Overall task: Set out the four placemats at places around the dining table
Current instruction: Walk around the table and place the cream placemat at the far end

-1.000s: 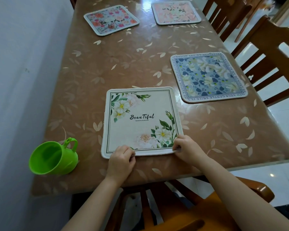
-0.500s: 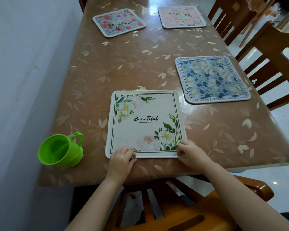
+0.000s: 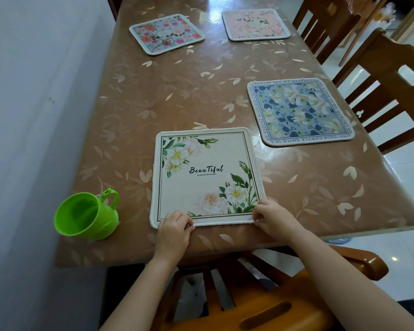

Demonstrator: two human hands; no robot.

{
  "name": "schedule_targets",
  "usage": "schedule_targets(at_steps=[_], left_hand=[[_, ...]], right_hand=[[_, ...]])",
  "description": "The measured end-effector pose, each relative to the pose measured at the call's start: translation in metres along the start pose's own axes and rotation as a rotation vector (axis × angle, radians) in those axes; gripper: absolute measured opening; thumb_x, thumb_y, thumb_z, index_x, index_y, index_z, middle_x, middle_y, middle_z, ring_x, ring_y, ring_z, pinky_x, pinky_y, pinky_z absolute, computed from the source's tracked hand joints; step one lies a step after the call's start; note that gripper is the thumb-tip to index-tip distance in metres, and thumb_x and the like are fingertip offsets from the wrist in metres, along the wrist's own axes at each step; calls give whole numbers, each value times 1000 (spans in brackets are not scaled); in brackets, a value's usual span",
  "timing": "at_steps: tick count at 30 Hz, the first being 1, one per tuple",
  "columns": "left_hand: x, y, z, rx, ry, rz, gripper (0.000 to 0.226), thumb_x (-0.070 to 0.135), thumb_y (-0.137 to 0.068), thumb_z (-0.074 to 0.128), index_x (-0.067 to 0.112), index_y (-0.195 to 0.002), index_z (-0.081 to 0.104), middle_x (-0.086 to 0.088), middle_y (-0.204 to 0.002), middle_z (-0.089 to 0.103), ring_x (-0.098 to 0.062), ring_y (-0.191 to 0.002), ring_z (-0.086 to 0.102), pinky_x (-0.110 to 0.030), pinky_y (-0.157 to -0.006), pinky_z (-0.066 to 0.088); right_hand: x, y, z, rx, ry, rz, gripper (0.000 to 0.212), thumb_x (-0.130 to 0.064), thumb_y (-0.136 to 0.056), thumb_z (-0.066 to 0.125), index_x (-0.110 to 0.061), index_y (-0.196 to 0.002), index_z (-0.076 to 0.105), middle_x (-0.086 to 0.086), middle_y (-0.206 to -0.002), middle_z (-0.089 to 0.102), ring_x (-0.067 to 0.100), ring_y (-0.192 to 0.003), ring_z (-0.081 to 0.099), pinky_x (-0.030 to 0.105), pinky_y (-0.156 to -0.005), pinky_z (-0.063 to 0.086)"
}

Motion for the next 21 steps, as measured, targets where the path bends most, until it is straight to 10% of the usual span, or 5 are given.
schedule_targets(at_steps=[21], left_hand=[[5,-1,2,8,-6,18,9,1,-73,71,4,-72,63,-11,-75,61,-29,-73,55,-41,-65,44]], right_hand=[[1,1,-7,82,24,28,5,-11,-79,60,-6,-81,59,9,-93,57,24,-93,49,28,-72,41]])
Point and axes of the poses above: each hand's wrist, its own y-axis away from the middle knuckle, its own z-axis out of the palm, x = y × z, the point moved 9 cm from there along -y, towards the middle knuckle
